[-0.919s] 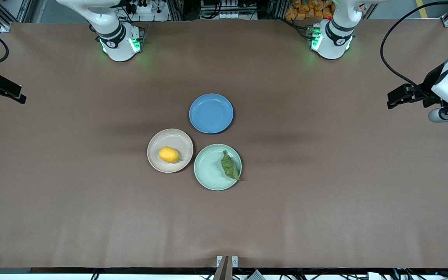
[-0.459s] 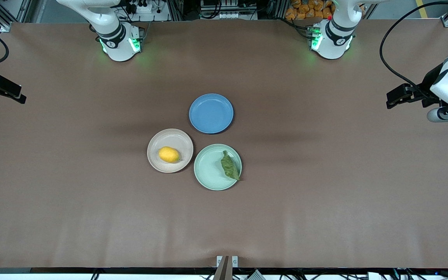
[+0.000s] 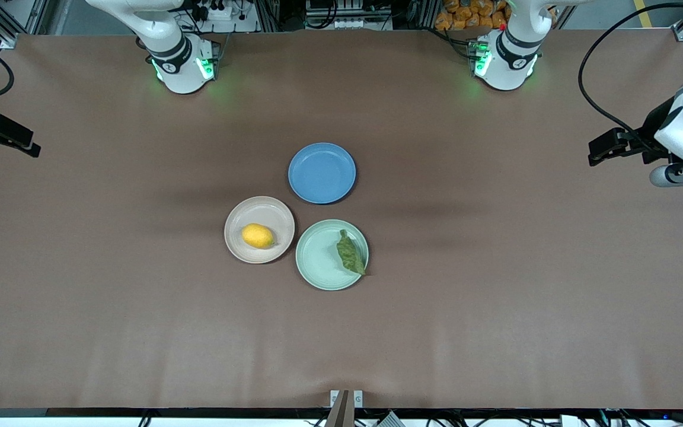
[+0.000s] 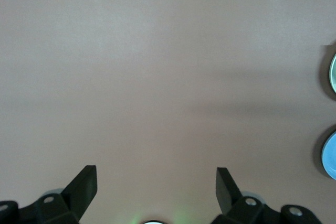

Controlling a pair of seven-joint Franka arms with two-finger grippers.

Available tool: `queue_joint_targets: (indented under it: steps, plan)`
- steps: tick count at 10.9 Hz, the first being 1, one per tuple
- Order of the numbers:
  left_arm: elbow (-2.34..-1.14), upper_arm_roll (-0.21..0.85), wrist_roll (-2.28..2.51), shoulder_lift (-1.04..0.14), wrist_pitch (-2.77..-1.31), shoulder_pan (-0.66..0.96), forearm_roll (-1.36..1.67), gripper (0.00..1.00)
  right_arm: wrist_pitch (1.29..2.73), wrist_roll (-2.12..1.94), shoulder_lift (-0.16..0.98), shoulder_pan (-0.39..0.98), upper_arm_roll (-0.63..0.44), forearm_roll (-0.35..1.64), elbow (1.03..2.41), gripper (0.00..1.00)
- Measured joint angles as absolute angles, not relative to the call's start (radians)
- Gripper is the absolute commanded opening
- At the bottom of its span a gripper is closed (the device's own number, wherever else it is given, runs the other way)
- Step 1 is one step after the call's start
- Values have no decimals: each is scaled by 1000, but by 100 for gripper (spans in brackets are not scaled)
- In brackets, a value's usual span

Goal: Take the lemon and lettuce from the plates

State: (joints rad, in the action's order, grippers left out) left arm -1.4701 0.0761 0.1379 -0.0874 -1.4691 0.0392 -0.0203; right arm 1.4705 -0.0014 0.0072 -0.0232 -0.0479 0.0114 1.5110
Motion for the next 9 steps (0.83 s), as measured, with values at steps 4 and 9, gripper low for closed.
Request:
queue_joint_targets:
  steps: [4,9]
  plan:
    - [-1475,85,138,-102,-1469,55,-20,100,1450,-1,7,-23,-47,11,1511,100]
    - [-1479,103,247,-211,-1512,162,-18,100,1447,-1,7,-23,-47,11,1512,100]
